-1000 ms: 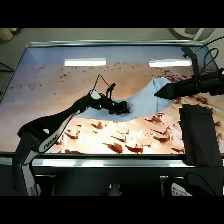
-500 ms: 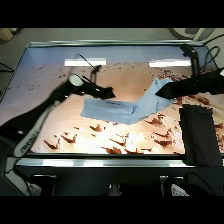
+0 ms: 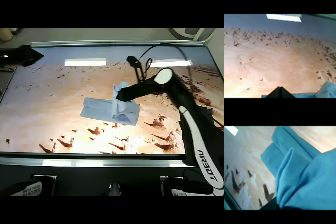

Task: Fold the shirts.

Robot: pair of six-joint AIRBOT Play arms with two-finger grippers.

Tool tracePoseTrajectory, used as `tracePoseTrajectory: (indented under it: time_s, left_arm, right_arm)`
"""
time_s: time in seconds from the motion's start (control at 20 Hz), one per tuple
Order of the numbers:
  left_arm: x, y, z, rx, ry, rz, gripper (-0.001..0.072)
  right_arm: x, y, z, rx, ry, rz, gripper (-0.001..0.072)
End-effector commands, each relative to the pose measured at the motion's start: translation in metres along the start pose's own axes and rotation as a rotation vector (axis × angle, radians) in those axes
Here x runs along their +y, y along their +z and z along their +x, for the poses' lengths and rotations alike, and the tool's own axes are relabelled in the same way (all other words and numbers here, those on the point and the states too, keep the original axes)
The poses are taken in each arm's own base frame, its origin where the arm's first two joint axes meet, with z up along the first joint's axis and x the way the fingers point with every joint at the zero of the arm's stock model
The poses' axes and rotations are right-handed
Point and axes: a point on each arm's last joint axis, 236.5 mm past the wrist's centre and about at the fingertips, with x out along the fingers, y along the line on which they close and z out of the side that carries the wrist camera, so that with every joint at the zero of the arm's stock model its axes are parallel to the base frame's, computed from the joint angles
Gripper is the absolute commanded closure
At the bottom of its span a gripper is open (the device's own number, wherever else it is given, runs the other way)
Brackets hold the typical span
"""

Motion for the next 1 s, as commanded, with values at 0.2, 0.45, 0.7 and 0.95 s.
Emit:
tracePoseTrajectory:
  time_s: [0.2, 0.45, 0.7, 0.95]
  left_arm:
    - [-0.005, 0.012, -0.064, -0.078, 0.051, 0.043, 0.0685]
    - [-0.009, 0.008, -0.062, -0.06, 0.043, 0.048, 0.0685]
    - [-0.006, 0.001, -0.058, -0.036, 0.043, 0.069, 0.0685]
    - [0.009, -0.025, -0.039, 0.033, 0.046, 0.021, 0.0685]
  right_arm:
    - [0.031, -0.012, 0.111, -0.013, 0.159, 0.173, 0.0659]
    - [0.027, 0.028, 0.095, -0.174, 0.207, 0.165, 0.0015]
    - [-0.077, -0.045, 0.004, 0.169, -0.097, 0.084, 0.0018]
    - [-0.151, -0.126, -0.026, 0.334, -0.236, 0.321, 0.0023]
